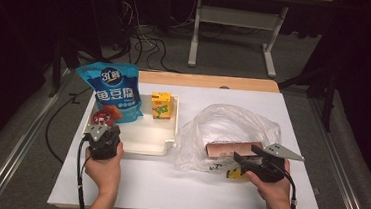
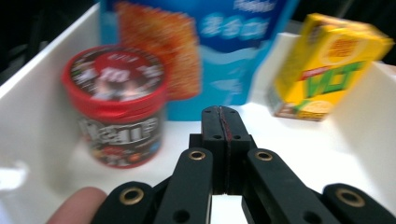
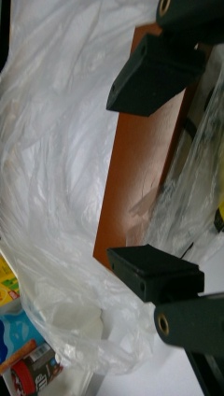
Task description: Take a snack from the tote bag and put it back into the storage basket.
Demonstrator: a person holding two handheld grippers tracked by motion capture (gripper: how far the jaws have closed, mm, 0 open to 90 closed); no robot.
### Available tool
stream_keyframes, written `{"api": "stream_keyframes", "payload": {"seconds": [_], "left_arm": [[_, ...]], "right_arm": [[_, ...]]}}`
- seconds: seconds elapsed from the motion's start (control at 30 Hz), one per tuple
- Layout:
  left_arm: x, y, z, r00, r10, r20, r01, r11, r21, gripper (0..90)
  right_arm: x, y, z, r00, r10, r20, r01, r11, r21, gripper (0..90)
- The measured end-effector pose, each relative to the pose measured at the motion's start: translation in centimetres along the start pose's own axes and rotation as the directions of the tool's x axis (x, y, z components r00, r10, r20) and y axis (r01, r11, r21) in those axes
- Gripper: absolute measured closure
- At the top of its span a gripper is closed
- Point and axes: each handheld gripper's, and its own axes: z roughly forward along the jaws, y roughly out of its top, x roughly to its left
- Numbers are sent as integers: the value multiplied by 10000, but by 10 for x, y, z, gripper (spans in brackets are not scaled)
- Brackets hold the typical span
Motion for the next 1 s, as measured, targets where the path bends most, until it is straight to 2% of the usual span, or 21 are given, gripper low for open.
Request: {"api": "stream_keyframes", "payload": {"seconds": [0.07,0.17,0.27,0.37,0.43,0.57,0.73,0.8,0.93,1.0], "left_arm": [[-11,1,-3,9991,225,348,-224,9997,-12,900],[-27,1,-6,9954,478,834,-476,9989,-44,900],[-46,-1,-8,9870,805,1390,-807,9967,-38,900],[-65,-4,-9,9746,1266,1845,-1282,9917,-36,900],[-76,-5,-10,9653,1543,2105,-1568,9876,-51,900],[-95,-7,-12,9510,1576,2659,-1632,9866,-12,900],[-119,-9,-14,9270,1787,3297,-1877,9822,-46,900],[-129,-12,-12,9146,1998,3515,-2083,9780,-138,900],[-153,-21,-11,8834,2202,4137,-2421,9703,6,900],[-165,-27,-9,8645,2454,4386,-2737,9618,13,900]], "right_arm": [[-3,0,-2,9998,-52,182,55,9999,-136,361],[-8,1,-6,9994,15,341,-3,9994,-358,604],[-15,2,-6,10000,39,15,-39,9999,-153,770],[-20,1,-6,9979,-213,609,214,9998,-19,900],[-24,1,-6,9975,-201,674,205,9998,-49,900],[-31,2,-6,9956,-185,916,188,9998,-27,900],[-37,2,-2,9928,-209,1176,204,9998,57,900],[-40,3,-1,9922,-274,1214,265,9996,95,900],[-47,2,2,9891,-172,1465,138,9996,237,900],[-52,2,3,9867,-183,1617,142,9995,267,900]]}}
